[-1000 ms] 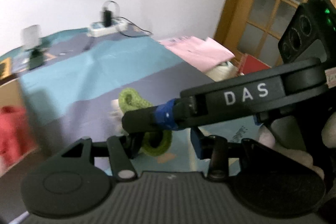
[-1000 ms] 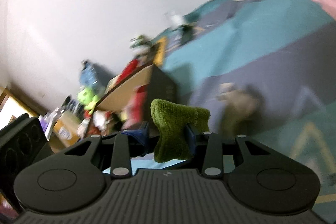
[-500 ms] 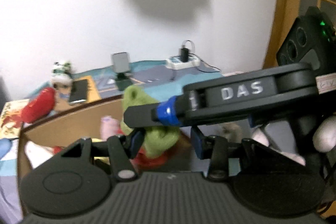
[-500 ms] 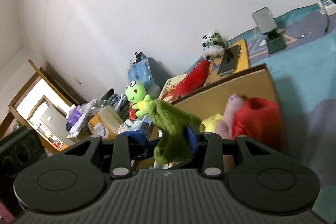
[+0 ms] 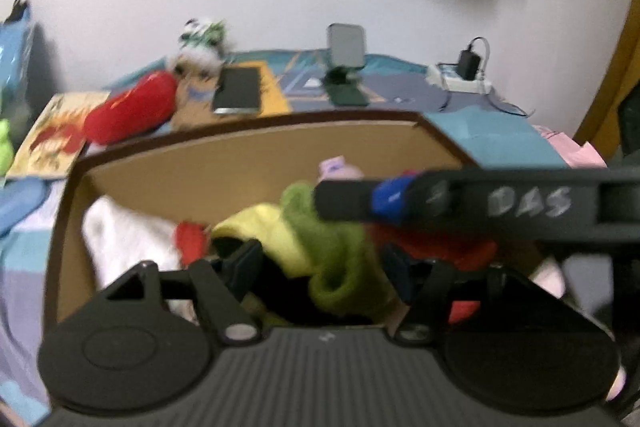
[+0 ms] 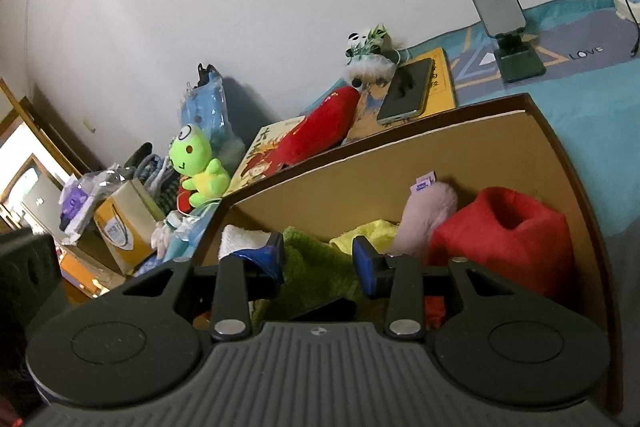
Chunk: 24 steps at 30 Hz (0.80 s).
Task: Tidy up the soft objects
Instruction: 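Carry the green sock into the box and open the right gripper, then move the right gripper back to the bed toward the beige cloth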
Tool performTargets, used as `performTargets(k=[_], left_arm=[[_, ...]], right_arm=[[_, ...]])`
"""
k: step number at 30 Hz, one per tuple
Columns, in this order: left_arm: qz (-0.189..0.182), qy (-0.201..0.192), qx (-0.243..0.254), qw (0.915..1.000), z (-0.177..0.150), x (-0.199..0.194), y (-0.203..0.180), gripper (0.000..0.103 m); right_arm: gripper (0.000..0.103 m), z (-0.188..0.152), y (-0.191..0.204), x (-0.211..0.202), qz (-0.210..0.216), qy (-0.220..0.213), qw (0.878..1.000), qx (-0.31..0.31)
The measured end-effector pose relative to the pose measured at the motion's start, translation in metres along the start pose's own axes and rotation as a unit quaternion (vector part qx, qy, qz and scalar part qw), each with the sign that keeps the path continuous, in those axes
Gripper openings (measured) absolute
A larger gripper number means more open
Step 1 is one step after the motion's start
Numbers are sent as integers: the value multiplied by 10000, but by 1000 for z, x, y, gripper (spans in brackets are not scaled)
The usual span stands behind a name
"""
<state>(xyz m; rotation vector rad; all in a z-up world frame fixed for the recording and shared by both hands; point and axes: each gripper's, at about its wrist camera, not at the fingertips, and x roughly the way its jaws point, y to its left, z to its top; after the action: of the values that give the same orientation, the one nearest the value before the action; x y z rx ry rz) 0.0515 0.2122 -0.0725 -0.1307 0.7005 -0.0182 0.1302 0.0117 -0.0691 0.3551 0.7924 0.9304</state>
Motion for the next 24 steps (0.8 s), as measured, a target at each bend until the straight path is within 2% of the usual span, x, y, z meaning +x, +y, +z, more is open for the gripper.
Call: performTargets(k=[5,10,16,24], left_arm=[[171,42,-146,9997,-12,-13,17,68],[616,62,-126,9980,-15,-26,19,68],[998,157,-302,9944,-3,-37,20,68],[1729,242,-452,9836,0,-57,0,69]], right_arm=[[22,2,-2,-5,113,-91,9994,320],[22,-2,0,-15,180,-169,9988,420],[22,-3,7,-27,317,-184,9989,278],[22,-10,13,-50,711,88,9974,-95]])
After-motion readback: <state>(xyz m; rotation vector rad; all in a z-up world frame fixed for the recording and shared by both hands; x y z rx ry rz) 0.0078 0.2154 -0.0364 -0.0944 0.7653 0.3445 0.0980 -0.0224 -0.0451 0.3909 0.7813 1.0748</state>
